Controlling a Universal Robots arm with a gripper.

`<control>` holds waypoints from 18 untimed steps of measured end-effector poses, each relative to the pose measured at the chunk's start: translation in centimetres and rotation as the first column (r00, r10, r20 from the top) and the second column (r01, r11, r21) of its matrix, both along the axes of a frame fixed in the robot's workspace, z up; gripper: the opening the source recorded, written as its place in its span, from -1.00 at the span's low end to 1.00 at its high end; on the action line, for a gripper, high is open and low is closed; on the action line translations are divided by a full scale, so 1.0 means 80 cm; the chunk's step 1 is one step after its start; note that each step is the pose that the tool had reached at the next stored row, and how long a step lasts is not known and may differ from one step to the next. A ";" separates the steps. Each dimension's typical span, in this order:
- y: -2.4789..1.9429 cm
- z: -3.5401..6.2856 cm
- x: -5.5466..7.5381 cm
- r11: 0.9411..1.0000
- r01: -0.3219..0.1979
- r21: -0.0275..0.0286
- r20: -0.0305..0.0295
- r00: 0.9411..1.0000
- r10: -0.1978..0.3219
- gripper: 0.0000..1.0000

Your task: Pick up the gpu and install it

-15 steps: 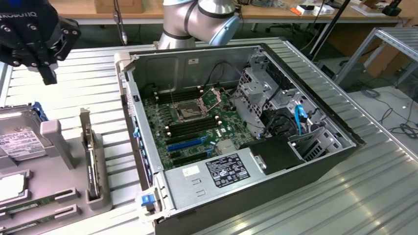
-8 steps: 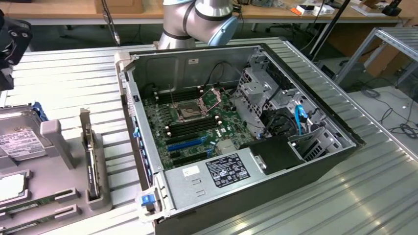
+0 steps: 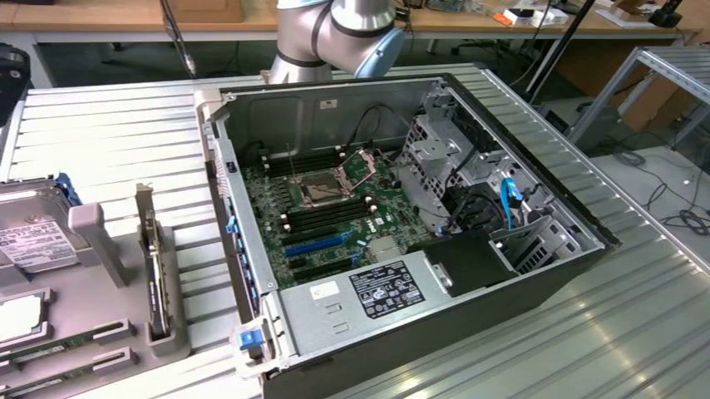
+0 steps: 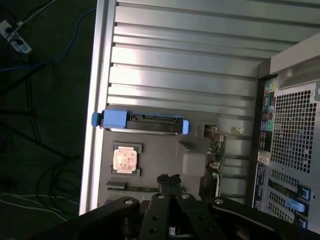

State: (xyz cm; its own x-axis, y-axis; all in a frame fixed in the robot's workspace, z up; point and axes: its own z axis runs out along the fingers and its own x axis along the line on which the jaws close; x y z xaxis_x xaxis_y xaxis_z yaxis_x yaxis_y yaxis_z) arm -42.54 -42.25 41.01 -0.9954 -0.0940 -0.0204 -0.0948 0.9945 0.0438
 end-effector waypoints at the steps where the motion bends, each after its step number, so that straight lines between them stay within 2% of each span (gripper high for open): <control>1: -0.0021 0.000 -0.001 1.000 0.000 0.000 0.000 1.000 0.000 -0.79; 5: -0.0143 0.000 -0.010 1.000 0.000 0.000 0.000 1.000 0.000 -0.79; 14: -0.0350 0.000 -0.014 1.000 0.000 0.000 0.000 1.000 0.000 -0.79; 18: -0.0399 0.000 -0.014 1.000 0.000 0.000 0.000 1.000 0.000 -0.79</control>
State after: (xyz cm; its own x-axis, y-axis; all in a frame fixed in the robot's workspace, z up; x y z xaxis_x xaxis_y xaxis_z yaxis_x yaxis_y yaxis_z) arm -43.65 -45.44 41.01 -0.9954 -0.0940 -0.0204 -0.0948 0.9945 0.0438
